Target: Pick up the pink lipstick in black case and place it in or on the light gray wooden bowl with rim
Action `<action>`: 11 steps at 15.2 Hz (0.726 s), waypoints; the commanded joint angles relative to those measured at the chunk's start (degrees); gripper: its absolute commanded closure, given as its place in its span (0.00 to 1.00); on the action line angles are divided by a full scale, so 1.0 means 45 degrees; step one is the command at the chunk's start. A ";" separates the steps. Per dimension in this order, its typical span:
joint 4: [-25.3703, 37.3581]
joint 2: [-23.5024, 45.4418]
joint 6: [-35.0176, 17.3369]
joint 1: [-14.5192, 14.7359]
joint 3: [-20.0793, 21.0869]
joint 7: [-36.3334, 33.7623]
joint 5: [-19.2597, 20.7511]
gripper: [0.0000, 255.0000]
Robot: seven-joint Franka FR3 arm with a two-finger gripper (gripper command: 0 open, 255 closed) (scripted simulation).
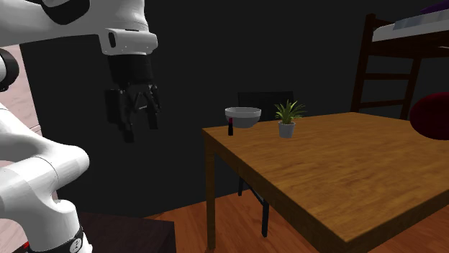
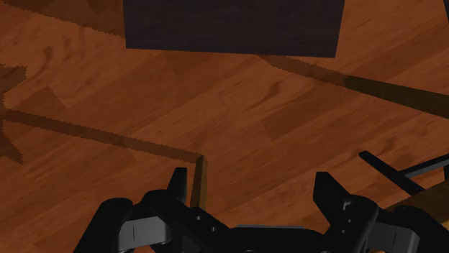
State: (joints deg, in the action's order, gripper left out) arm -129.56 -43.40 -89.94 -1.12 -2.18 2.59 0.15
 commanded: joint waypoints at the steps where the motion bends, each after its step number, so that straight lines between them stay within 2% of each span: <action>1: 0.0000 0.0000 0.0000 0.0000 0.0000 0.0000 0.0000 0.00; 11: -0.1278 0.0224 -0.3476 0.1116 0.2371 -0.1855 -0.1403 0.00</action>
State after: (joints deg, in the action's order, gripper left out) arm -134.68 -42.37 -103.92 3.40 7.41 -4.93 -5.61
